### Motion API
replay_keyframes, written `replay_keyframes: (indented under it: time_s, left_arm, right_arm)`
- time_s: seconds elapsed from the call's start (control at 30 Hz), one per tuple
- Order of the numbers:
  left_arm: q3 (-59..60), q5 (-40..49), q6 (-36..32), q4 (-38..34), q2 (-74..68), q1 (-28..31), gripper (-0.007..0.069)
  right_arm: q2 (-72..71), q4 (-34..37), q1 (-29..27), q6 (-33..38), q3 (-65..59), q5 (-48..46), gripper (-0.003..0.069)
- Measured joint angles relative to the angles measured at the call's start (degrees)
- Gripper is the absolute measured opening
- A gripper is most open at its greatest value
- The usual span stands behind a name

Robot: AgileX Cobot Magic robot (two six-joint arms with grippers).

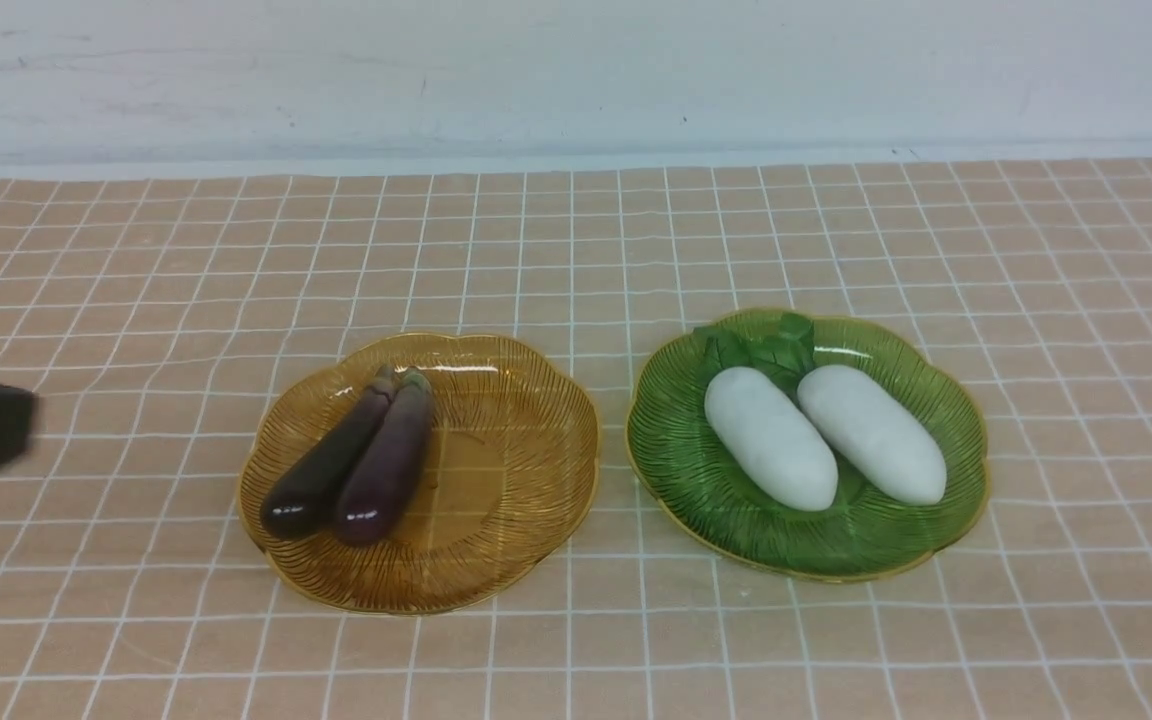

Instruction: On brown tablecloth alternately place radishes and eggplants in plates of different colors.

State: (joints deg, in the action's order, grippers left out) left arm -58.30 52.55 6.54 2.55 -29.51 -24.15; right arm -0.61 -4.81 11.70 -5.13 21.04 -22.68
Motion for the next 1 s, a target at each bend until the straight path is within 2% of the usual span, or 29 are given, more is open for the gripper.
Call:
replay_keyframes:
  time_s: [0.2, 0.57, 0.8, 1.0]
  left_arm:
    - [0.0, -0.9, 3.1, 0.3, 3.3, 0.0, -0.0003]
    - [0.0, -0.4, 3.5, 0.5, 3.9, 0.0, -0.0003]
    - [0.0, -0.6, 2.5, 2.6, 3.9, 0.0, -0.0003]
    - [2.2, -1.9, -1.3, 3.1, 5.8, 0.2, -0.0003]
  right_arm:
    - [0.0, -0.2, 0.0, 0.0, -0.1, -1.6, -0.0015]
    - [0.0, -0.3, 0.0, 0.0, -0.1, -2.3, -0.0015]
    - [0.0, -0.3, 0.0, 0.0, -0.1, -2.5, -0.0015]
    - [0.0, -0.3, 0.0, 0.0, -0.1, -2.5, -0.0015]
